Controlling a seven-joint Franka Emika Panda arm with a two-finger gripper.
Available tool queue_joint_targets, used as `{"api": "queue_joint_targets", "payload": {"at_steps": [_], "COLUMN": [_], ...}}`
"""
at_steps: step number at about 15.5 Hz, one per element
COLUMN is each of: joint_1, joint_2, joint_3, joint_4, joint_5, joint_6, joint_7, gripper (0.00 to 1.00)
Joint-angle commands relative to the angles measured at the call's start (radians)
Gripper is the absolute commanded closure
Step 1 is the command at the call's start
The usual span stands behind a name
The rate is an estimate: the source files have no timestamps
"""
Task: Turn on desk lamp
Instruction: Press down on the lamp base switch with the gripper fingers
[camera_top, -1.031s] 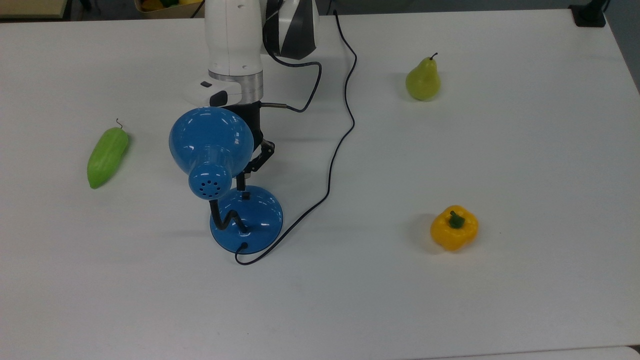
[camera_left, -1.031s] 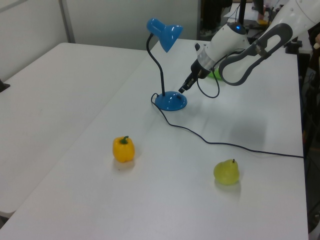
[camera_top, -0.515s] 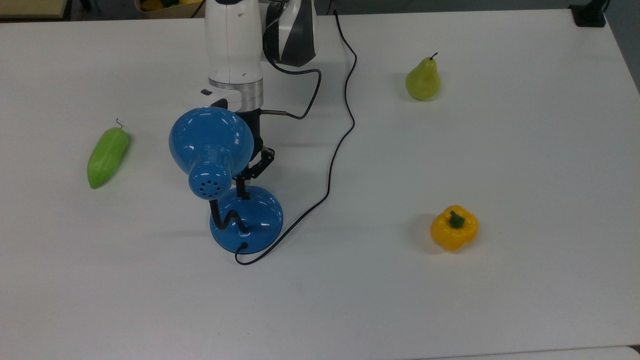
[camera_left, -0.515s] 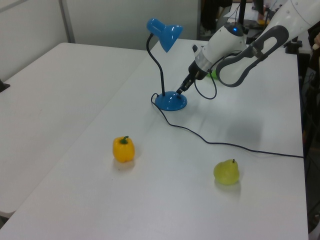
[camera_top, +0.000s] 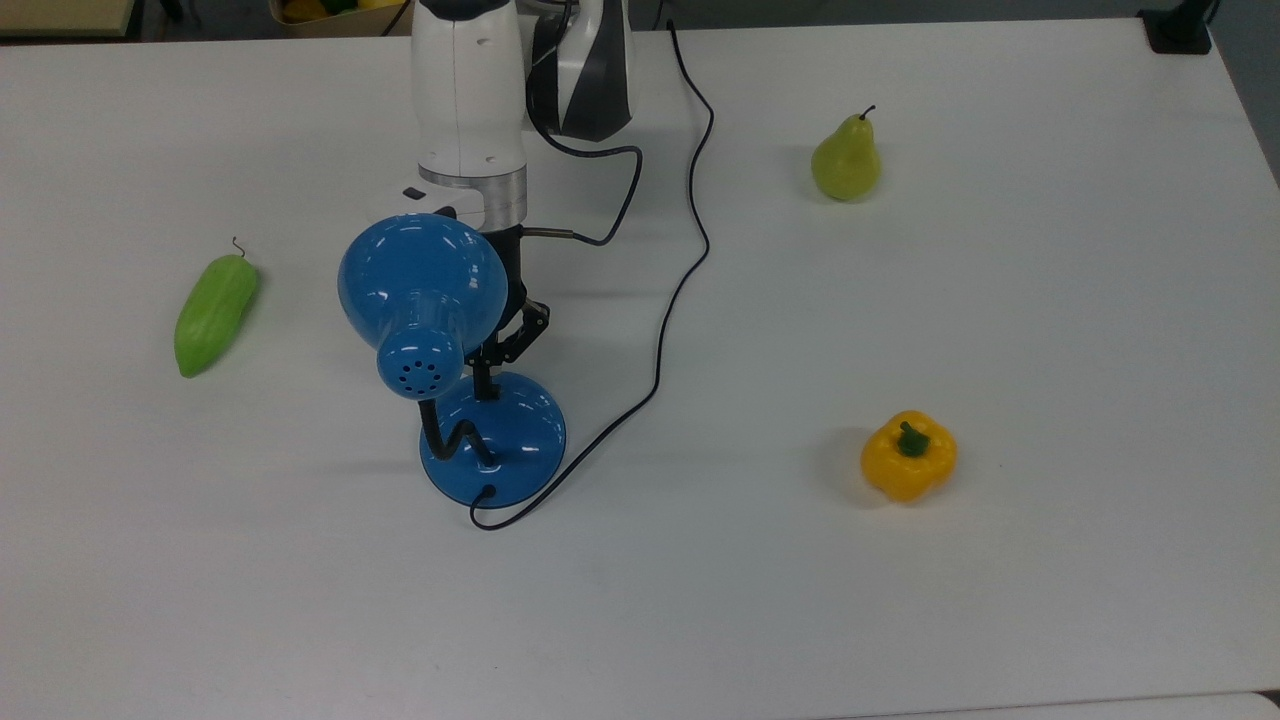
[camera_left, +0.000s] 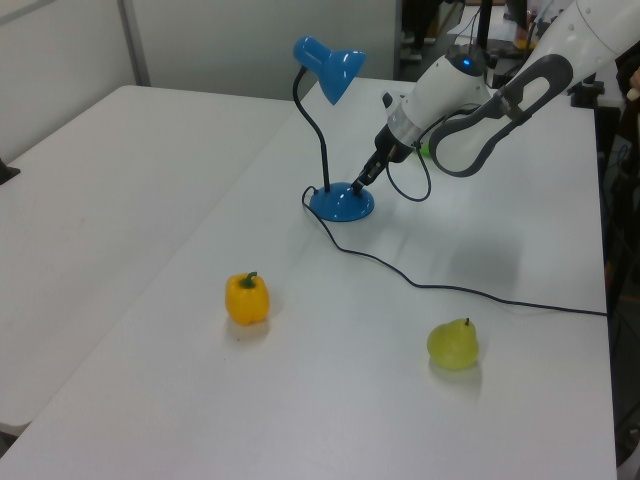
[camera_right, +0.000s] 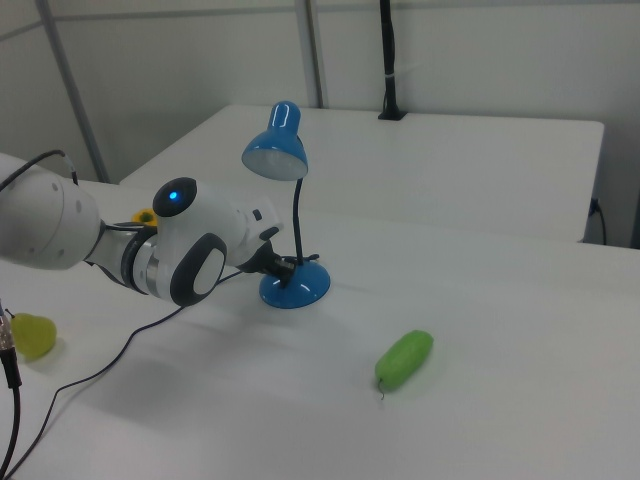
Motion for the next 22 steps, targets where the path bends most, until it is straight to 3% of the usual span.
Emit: {"api": "queue_joint_targets", "payload": {"at_steps": [1,22], "joint_1": [0.010,0.014], "joint_2": [0.000,-0.006], "joint_3": [-0.007,-0.001], "joint_4": [-0.001,-0.013], "joint_5": [0.006,0.006], "joint_6": [0.022,0.016], "joint_7": [0.014,0.026], "gripper": [1.00,1.00]}}
